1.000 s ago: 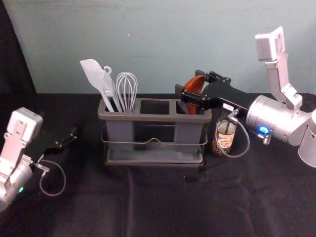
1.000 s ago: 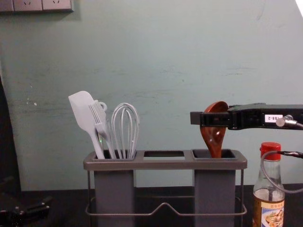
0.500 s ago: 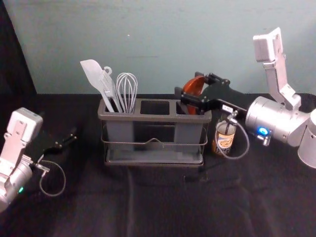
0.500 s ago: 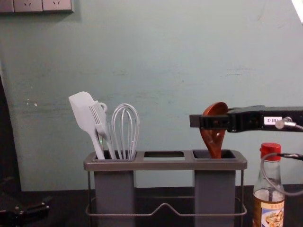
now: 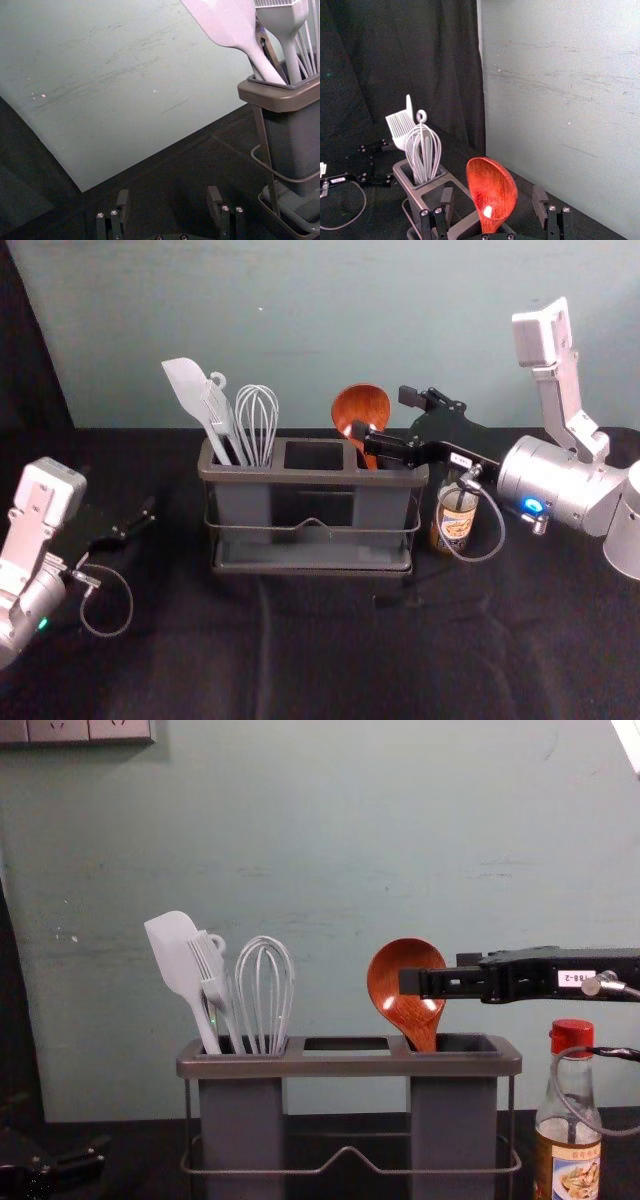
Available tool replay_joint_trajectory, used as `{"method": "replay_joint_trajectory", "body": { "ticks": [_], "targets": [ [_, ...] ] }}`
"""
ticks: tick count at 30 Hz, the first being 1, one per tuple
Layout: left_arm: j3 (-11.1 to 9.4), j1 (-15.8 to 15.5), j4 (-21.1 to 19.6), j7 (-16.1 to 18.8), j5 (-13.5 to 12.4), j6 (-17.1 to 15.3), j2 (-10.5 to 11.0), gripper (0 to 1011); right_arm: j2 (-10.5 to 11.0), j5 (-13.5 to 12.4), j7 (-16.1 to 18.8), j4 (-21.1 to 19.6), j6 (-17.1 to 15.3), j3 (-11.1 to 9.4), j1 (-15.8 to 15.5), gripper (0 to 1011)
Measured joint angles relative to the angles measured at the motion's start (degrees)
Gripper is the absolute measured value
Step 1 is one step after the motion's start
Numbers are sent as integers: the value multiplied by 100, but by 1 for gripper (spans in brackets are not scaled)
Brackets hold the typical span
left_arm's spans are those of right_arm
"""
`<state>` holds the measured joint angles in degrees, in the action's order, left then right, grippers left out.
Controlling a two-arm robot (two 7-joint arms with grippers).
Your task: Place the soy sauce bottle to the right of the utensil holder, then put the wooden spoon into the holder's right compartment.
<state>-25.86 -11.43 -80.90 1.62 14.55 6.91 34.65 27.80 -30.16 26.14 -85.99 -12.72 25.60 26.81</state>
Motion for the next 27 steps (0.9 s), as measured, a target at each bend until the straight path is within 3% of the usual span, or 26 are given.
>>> {"method": "replay_joint_trajectory", "body": {
  "ticks": [10,16,22,27],
  "targets": [
    [0,0,0,0,0,0,0,1012,7,8,-11,-33,14,-9,-17,1004],
    [0,0,0,0,0,0,0,1011,99,85,-231,-361,75,-116,-275,1004],
    [0,0,0,0,0,0,0,1011,183,183,-542,-863,272,-322,-766,1004],
    [0,0,0,0,0,0,0,1011,250,369,-879,-1446,665,-586,-1521,1004]
  ]
}}
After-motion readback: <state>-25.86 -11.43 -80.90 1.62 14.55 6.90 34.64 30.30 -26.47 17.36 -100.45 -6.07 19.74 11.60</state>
